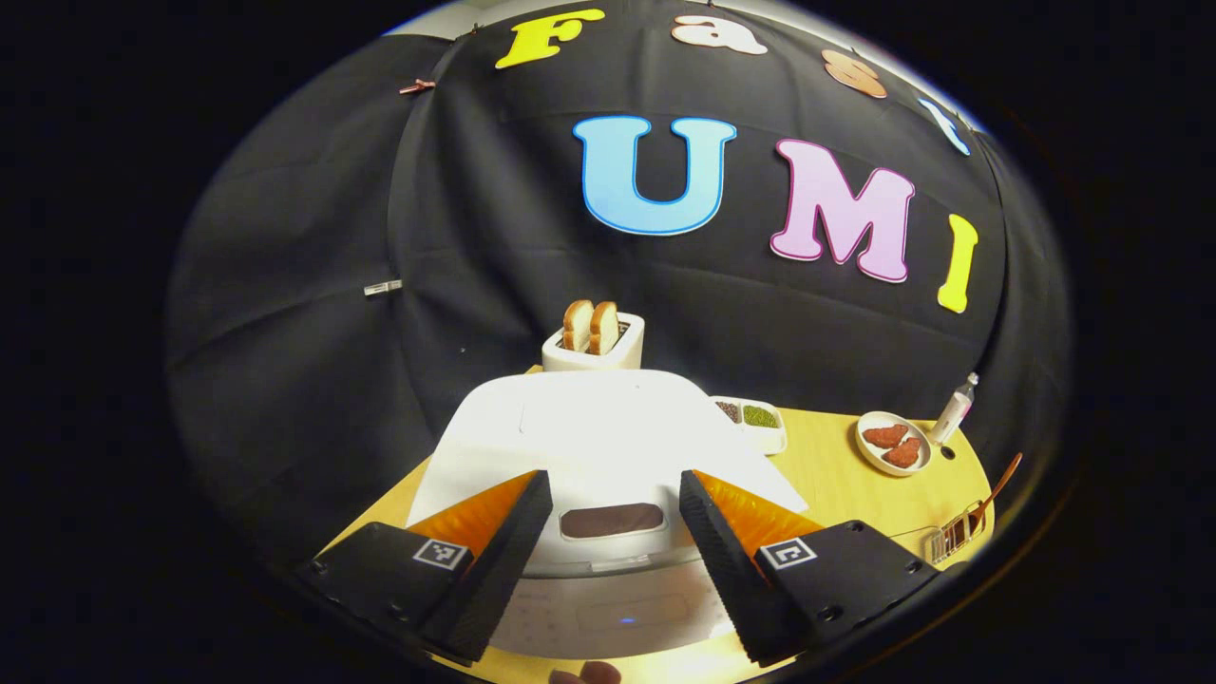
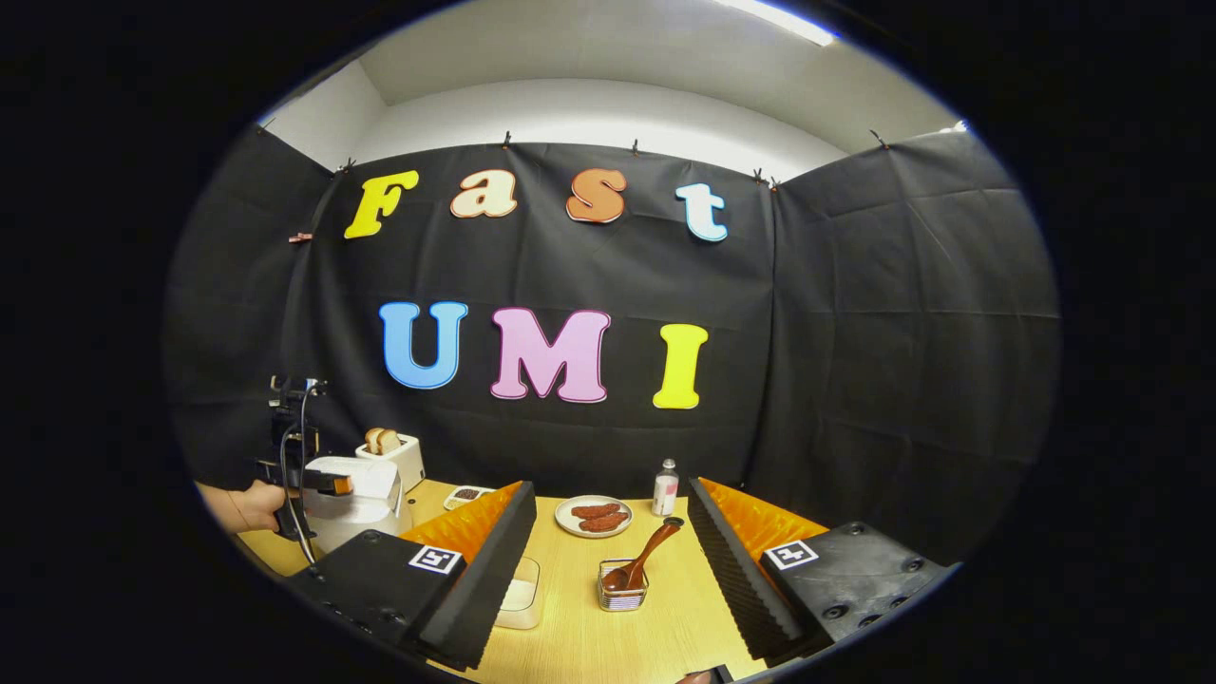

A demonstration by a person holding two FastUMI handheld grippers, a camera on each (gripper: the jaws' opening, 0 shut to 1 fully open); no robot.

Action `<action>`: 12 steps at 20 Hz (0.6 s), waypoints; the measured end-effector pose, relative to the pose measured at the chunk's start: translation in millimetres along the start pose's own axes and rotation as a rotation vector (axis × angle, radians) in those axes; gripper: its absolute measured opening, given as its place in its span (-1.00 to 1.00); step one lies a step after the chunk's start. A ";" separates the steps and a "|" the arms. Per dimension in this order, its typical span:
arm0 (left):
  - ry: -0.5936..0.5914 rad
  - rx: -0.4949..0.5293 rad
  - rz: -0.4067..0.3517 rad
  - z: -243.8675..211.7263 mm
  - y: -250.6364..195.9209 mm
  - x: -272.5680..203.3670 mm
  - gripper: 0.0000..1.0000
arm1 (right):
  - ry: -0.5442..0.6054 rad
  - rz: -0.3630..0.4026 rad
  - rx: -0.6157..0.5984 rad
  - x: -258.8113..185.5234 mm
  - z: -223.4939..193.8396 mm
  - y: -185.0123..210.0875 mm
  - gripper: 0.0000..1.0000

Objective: Close the left gripper, press the button to open the rice cooker; take a wooden spoon from the chopstick holder with the right hand, scoop a spoonful of rice and pour it into the rice cooker, then put the wooden spoon back into the chopstick holder.

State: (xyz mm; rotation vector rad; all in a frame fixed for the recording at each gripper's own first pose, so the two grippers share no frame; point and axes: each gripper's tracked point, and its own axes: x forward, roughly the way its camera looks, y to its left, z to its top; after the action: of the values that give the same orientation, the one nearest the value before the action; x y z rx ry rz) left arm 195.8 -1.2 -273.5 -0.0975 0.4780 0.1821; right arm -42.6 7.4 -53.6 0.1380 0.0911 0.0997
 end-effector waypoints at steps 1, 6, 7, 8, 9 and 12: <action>0.008 0.009 0.013 -5.1 2.5 -0.6 0.93 | 0.000 -0.002 0.000 -0.9 -0.8 -1.4 0.99; -0.030 0.020 0.046 -9.7 7.2 -5.9 0.96 | 0.007 -0.001 0.006 -4.1 -1.7 -2.7 0.99; -0.027 0.018 0.050 -11.8 7.3 -6.6 0.98 | 0.005 0.001 0.008 -5.2 -1.1 -2.3 0.99; -0.015 0.012 0.055 -16.1 8.1 -6.6 0.99 | 0.005 0.004 0.009 -5.1 -0.4 -0.4 0.99; 0.002 0.007 0.058 -21.8 8.7 -7.1 0.99 | 0.003 0.004 0.008 -5.5 0.1 -0.7 0.99; -0.001 0.028 0.053 -24.0 7.1 -7.7 0.99 | 0.004 0.005 0.000 -5.2 0.4 -0.3 0.99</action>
State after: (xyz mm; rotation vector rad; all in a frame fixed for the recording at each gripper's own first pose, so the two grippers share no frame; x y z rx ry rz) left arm 176.9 1.3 -291.5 -0.0568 0.4824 0.2276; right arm -47.7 6.5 -52.9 0.1384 0.0950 0.1046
